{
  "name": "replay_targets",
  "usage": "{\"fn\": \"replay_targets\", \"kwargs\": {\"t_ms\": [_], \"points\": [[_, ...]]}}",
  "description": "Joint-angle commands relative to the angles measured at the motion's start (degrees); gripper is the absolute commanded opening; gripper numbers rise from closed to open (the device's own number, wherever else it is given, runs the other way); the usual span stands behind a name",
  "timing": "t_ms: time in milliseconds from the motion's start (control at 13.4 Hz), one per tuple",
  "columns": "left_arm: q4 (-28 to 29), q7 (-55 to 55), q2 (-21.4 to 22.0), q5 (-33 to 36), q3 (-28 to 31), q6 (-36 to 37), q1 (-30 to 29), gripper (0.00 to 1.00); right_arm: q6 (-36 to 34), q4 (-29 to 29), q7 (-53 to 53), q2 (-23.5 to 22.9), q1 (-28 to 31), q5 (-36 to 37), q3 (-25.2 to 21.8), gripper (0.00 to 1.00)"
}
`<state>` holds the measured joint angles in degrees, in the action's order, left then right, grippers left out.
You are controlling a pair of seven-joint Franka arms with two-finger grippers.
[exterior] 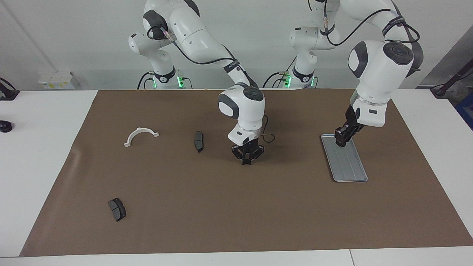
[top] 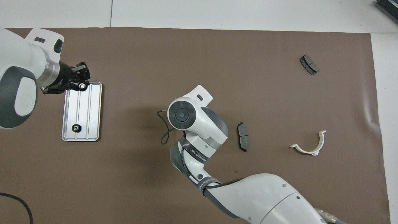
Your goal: Place bearing gear from tray to pile
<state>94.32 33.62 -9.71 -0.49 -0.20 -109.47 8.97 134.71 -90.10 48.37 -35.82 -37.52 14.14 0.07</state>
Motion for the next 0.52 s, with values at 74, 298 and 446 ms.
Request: {"fn": "replay_targets", "kwargs": {"t_ms": [74, 298, 446], "points": [[-3.27, -0.13, -2.24, -1.88, 0.73, -0.64, 4.38, 0.00, -0.68, -0.70, 1.82, 1.63, 1.04, 0.71, 0.19, 0.00], [0.67, 3.99, -2.16, -2.94, 0.73, -8.98, 6.67, 0.00, -0.76, -0.61, -0.63, 4.00, 5.77, 0.72, 0.10, 0.00], [3.57, 8.01, -1.98, -3.11, 0.64, -13.29, 10.43, 0.00, -1.46, -0.70, -5.28, 5.76, 10.59, 0.19, 0.28, 0.00]]}}
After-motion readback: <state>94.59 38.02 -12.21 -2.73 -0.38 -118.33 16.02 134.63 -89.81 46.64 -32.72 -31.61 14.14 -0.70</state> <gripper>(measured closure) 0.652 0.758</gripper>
